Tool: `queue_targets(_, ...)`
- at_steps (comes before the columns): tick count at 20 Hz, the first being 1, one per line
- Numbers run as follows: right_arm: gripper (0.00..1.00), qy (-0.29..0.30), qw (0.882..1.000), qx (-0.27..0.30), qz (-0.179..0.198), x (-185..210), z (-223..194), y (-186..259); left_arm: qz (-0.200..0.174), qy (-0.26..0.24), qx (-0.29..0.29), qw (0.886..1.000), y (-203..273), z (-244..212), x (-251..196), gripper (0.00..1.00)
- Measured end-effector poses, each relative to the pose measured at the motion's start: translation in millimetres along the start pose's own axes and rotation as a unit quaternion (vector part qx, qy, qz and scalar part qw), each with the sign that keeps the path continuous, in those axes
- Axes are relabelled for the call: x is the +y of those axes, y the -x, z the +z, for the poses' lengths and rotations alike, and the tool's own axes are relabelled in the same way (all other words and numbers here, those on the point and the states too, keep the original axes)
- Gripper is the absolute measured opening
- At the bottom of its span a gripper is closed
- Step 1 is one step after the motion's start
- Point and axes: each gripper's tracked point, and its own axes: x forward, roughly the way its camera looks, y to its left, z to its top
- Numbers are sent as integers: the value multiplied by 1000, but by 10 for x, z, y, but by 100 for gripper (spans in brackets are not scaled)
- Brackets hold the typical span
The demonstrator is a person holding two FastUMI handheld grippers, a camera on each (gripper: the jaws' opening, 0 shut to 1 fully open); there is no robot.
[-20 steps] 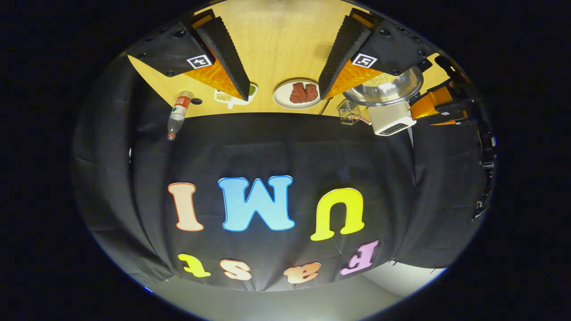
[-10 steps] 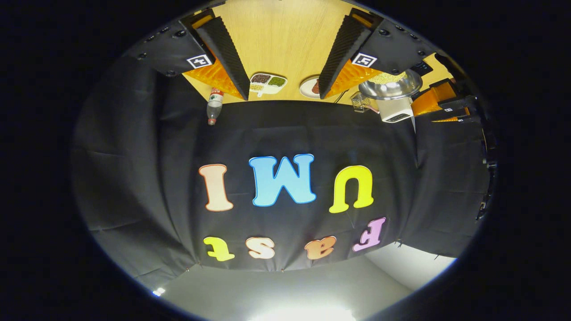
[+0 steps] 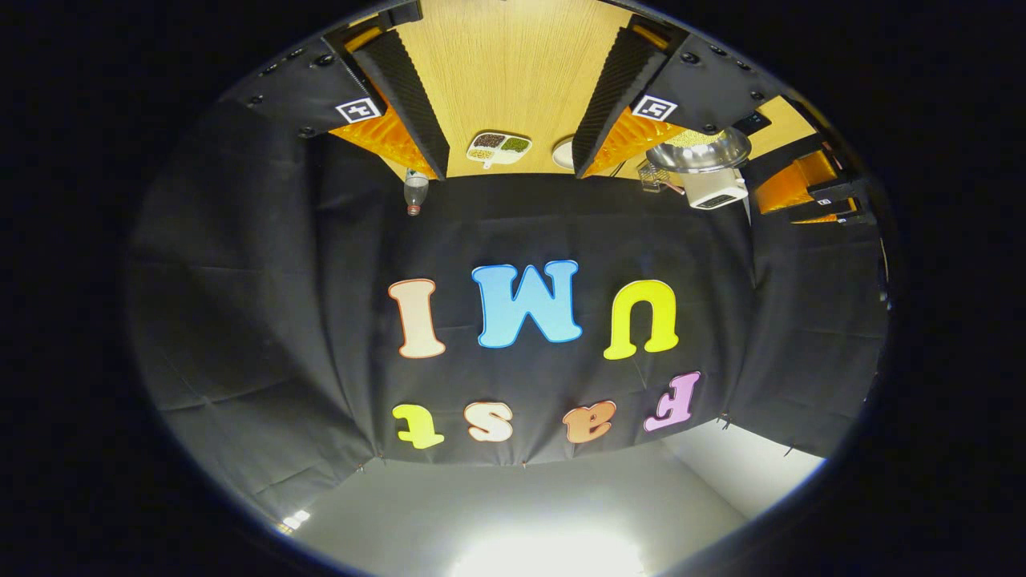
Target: First push the handle of the pot to place it horizontally, then grasp the pot with both hands and set it on the induction cooktop.
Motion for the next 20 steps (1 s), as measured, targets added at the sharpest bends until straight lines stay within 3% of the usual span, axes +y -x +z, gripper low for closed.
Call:
queue_targets(11,98,22,999,-19,-42,-17,35,538,-29,17,-11,999,470,74,106,79)
queue_targets(20,98,34,997,-46,-50,62,183,805,-18,17,-19,1000,654,81,315,81)
